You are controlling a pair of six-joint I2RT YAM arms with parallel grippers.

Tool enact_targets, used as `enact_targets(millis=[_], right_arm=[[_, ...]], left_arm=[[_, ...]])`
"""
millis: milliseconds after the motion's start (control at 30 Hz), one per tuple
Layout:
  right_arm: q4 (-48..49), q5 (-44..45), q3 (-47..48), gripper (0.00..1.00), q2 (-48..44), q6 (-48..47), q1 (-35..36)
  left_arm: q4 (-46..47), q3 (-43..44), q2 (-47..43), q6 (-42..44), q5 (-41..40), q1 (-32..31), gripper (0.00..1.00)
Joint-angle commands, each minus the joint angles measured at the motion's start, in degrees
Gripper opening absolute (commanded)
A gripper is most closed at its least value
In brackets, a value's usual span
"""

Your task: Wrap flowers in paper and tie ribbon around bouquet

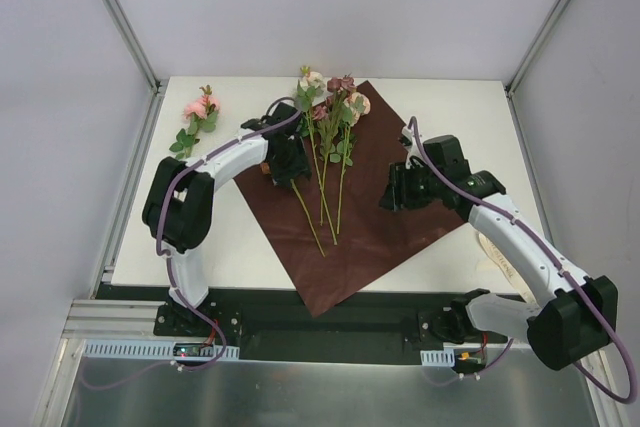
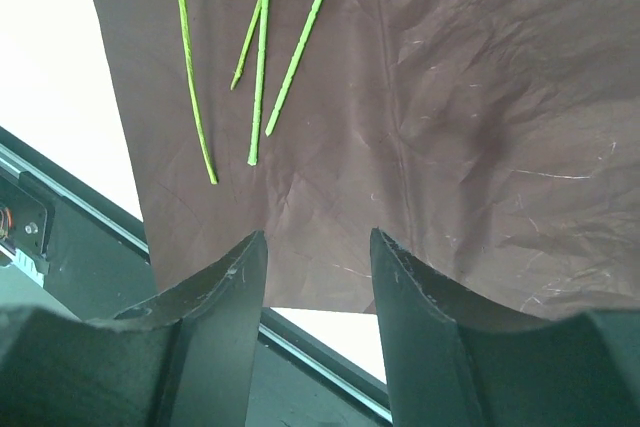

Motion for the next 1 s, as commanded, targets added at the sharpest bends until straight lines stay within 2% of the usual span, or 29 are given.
enact_targets(millis=[0,100,200,233,300,333,467,567,600,633,700,800,967], right_arm=[[-1.34,-0.56,-0.24,0.49,-2.47,-1.18,-0.49],[-1.08,-0.83,-0.42,0.49,-2.38,-1.27,-0.49],[-0.81,-1.09,-0.6,0.49,-2.38,-1.27,-0.58],[-0.72,-1.09,-0.68,0.49,-2.47,-1.19,-0.58],[-0.81,-1.09,-0.68,0.49,-2.64,-1.19,-0.49],[-0.72,-1.01,-0.68,0.49,-2.82,-1.19,-0.49],[-0.99,-0.92,-0.86,0.49,-3.34,-1.19,-0.76],[-1.07,-0.83,-0.86,0.49,-3.43,-1.36,-0.76],[-0.99,-0.83,-0.86,0.49,-3.35,-1.45,-0.84],[-0.99,-0.92,-0.86,0.49,-3.26,-1.45,-0.93],[-0.99,-1.09,-0.77,0.49,-3.43,-1.45,-0.93],[-1.08,-0.74,-1.04,0.49,-3.96,-1.54,-1.2],[-0.9,-1.09,-1.04,0.49,-3.52,-1.54,-1.72]], left_arm=[[-0.58,-3.57,-1.79,-12.44,-6.09,-0.52,0.53],[-0.49,-4.8,-1.44,-13.6,-7.41,-1.32,0.58],[-0.4,-4.28,1.54,-13.95,-4.26,-1.41,0.56],[-0.32,-3.58,2.68,-13.96,-3.98,-1.41,0.53],[-0.23,-2.87,3.3,-13.95,-5.02,-1.41,0.4],[-0.14,-2.43,3.31,-13.87,-5.47,-1.32,0.37],[-0.23,-0.59,3.74,-11.59,-5.91,-1.06,0.34],[-0.23,0.03,4.18,-11.23,-5.29,-0.97,0.22],[-0.31,0.12,4.18,-11.06,-5.29,-0.97,0.13],[-0.31,-0.05,3.84,-10.79,-5.56,-0.97,0.0],[-0.49,-0.41,2.52,-9.66,-6.17,-1.05,0.0],[-0.32,-1.37,-3.35,-6.5,-11.43,-1.93,0.0],[0.56,0.47,-8.29,3.69,-20.66,-5.62,0.0]])
